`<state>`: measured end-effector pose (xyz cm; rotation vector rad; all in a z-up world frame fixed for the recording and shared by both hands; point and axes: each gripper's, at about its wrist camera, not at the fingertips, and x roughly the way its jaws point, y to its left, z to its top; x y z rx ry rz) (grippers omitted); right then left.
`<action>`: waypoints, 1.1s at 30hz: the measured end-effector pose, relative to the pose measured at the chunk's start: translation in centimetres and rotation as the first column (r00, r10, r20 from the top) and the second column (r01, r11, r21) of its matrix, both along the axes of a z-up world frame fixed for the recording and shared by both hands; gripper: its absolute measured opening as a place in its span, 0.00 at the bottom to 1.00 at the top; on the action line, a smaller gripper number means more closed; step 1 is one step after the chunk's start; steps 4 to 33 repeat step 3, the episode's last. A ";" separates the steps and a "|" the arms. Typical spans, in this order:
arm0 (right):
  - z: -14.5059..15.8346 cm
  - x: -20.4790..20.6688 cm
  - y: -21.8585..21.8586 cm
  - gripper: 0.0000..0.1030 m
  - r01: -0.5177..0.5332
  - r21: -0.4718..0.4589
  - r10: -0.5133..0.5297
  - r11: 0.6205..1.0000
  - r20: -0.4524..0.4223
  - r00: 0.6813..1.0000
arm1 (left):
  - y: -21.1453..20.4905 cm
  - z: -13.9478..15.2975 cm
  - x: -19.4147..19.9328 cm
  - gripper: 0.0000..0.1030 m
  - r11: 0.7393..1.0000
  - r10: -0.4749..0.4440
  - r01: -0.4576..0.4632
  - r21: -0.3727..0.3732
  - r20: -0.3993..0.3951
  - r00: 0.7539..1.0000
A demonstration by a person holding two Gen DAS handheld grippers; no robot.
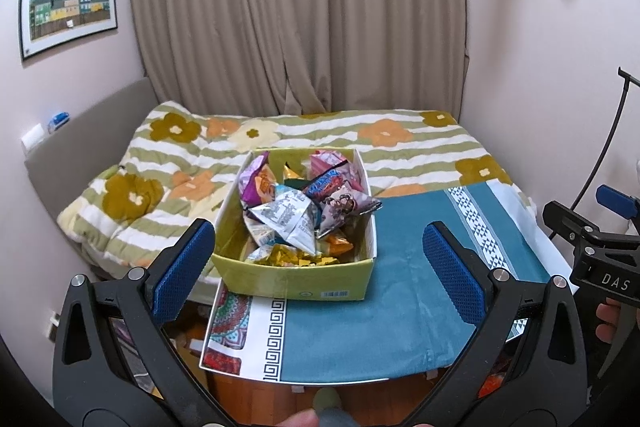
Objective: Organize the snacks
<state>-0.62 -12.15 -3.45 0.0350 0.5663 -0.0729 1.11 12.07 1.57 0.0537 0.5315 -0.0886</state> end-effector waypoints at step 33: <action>0.0 0.0 0.0 0.98 0.000 0.000 0.000 1.000 -0.001 1.000 | 0.3 0.0 -0.1 1.00 1.000 0.007 -0.007 -0.001 0.006 1.000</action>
